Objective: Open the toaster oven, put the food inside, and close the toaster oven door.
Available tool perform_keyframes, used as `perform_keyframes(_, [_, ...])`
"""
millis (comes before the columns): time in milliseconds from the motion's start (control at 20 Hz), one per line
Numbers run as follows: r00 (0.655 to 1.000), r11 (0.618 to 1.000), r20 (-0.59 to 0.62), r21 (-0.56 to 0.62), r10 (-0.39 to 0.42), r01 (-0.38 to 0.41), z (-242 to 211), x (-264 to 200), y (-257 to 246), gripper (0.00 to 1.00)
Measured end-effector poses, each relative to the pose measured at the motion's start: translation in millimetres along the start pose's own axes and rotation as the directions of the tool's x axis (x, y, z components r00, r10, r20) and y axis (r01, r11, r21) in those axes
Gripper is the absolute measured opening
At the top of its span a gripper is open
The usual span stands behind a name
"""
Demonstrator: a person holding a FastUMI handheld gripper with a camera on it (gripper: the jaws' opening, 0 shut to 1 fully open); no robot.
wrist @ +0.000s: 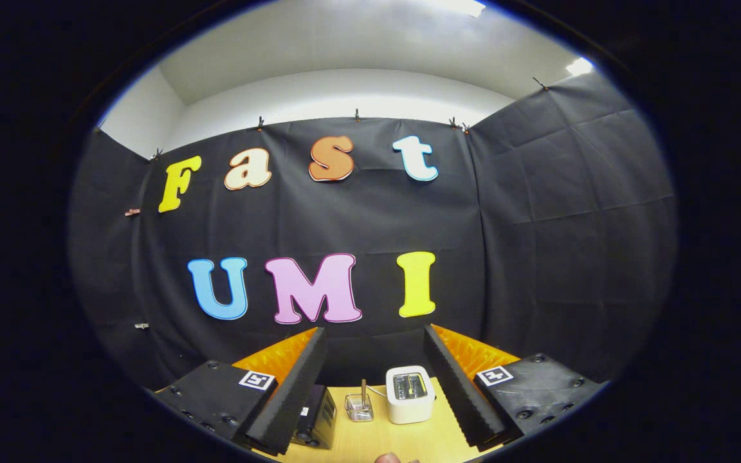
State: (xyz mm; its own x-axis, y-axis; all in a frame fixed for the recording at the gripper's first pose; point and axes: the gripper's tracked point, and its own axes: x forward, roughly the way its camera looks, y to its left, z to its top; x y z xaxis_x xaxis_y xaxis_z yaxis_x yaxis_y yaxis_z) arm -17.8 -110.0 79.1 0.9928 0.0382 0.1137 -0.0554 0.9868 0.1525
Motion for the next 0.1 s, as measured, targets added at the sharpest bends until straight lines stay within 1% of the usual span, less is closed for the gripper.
perform_keyframes(100, [1.0, 1.0, -0.007, -0.007, 0.006, -0.006, -2.1, -2.6, -4.3, 0.98])
